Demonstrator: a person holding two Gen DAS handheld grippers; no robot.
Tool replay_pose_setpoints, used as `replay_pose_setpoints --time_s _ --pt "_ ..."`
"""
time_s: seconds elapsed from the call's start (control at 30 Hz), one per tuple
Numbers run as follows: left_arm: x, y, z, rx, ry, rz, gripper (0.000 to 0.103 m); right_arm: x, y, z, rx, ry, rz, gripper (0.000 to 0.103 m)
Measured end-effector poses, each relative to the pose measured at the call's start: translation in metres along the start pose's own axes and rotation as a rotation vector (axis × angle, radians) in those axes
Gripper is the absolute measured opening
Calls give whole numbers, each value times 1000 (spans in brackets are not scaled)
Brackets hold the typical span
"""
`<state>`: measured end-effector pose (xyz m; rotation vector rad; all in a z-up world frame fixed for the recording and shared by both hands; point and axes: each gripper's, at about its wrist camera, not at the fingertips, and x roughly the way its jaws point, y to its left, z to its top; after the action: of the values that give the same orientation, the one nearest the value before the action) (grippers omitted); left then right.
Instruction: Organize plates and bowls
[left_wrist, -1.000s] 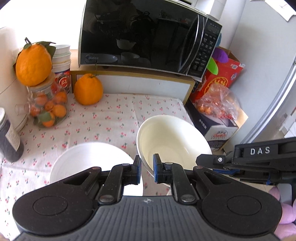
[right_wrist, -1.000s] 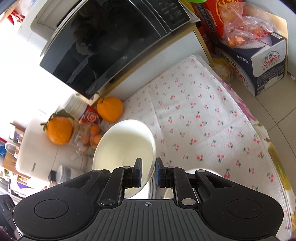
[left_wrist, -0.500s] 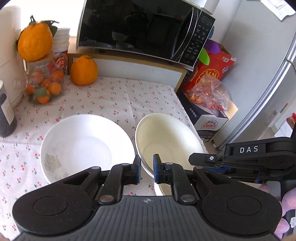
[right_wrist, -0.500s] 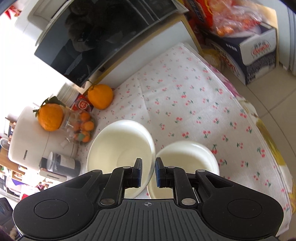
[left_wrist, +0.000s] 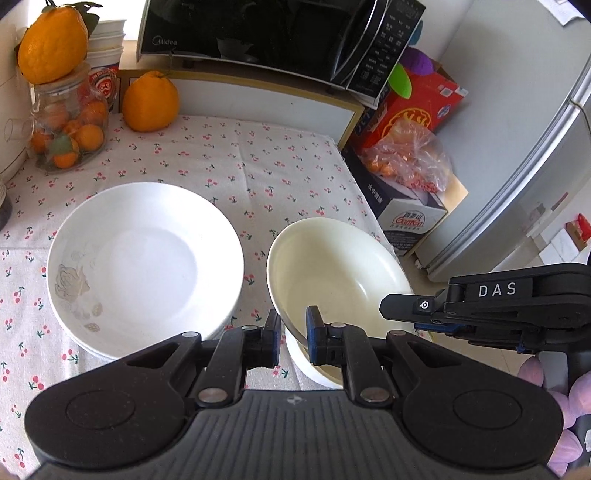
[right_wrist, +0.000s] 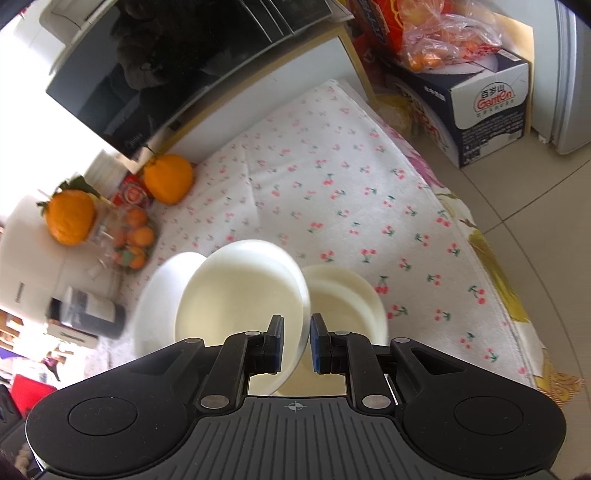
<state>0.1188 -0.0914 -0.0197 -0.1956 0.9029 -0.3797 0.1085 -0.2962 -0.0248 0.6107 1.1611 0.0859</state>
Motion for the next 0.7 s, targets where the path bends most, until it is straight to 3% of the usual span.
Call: replay_pose_setpoints --time_s 0.7 --pt "17 -12 -12 59 67 18 15 7 -10 -4 -53 41 -102 18"
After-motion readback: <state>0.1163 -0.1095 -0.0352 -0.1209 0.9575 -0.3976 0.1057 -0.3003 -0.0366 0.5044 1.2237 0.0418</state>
